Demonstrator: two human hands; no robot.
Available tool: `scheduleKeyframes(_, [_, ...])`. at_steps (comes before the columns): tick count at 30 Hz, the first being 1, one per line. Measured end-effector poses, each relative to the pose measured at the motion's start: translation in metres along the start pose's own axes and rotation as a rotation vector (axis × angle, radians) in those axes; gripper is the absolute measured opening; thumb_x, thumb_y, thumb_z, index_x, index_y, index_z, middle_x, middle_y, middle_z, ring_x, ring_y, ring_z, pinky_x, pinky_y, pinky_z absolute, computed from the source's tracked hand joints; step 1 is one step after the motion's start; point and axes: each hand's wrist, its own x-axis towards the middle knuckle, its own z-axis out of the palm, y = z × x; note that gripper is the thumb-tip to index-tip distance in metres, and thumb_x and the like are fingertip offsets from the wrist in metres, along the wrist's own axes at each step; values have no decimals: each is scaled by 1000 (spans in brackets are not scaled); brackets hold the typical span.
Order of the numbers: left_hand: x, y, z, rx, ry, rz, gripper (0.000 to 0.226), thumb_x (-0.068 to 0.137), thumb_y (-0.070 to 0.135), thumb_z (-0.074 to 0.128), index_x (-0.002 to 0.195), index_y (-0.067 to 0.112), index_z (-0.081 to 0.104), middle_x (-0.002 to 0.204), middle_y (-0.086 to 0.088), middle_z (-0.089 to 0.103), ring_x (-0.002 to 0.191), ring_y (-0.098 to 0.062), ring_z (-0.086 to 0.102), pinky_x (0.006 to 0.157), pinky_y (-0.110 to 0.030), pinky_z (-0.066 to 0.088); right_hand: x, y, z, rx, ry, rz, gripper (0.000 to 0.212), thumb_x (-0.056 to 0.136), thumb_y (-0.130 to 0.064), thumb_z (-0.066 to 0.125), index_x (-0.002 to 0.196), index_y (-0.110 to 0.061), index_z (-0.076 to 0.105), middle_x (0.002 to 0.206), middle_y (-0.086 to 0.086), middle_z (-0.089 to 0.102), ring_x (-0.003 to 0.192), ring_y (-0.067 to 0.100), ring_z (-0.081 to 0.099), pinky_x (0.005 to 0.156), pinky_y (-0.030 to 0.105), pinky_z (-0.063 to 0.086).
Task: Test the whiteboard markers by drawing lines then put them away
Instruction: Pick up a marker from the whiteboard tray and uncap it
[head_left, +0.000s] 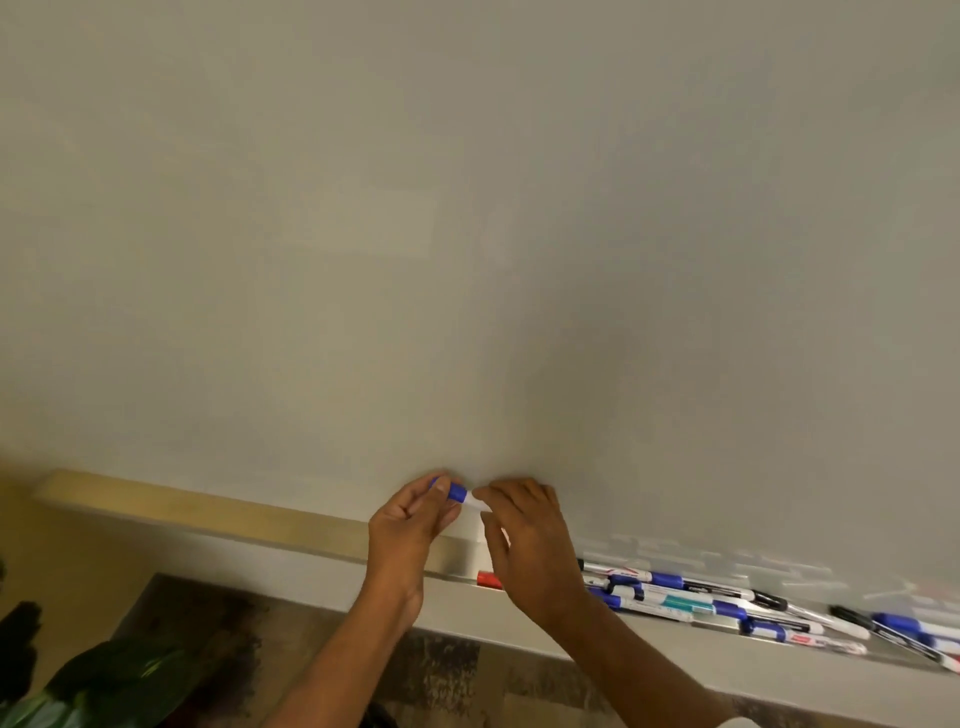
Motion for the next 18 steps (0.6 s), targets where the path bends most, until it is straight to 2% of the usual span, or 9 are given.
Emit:
scheduleKeyframes(4, [-26, 41, 21, -129, -146, 14, 28, 97, 15, 62, 121, 0, 69, 115, -18, 75, 113, -29, 71, 105, -43, 50, 22, -13, -50, 285, 0, 163, 25, 89, -12, 68, 113, -18, 68, 106, -3, 68, 97, 12, 63, 92, 24, 52])
scheduleKeyframes(8, [-53, 77, 42, -133, -254, 86, 31, 102, 17, 54, 124, -1, 66, 120, -19, 73, 119, -30, 68, 107, -44, 48, 46, -27, -106, 624, -49, 349, 18, 92, -11, 68, 108, -19, 69, 100, -9, 67, 93, 10, 63, 82, 18, 52])
scheduleKeyframes(13, [-86, 113, 64, -79, -354, 158, 29, 106, 20, 47, 122, 4, 66, 122, -17, 73, 119, -29, 68, 105, -41, 48, 67, -40, -165, 842, -186, 520, 15, 90, -16, 71, 105, -20, 72, 89, -3, 75, 82, 10, 69, 75, 22, 56])
scheduleKeyframes(16, [-101, 127, 75, -78, -437, 172, 31, 107, 22, 44, 123, 3, 62, 124, -21, 71, 119, -32, 67, 104, -43, 48, 75, -47, -199, 974, -276, 579, 14, 95, -22, 65, 106, -17, 73, 88, 3, 76, 76, 15, 69, 69, 22, 55])
scheduleKeyframes(18, [-110, 135, 84, -76, -501, 184, 31, 105, 25, 46, 121, 4, 62, 126, -24, 69, 114, -31, 68, 99, -42, 51, 79, -50, -216, 1021, -317, 614, 21, 99, -28, 59, 105, -14, 73, 88, 7, 75, 73, 16, 67, 67, 24, 54])
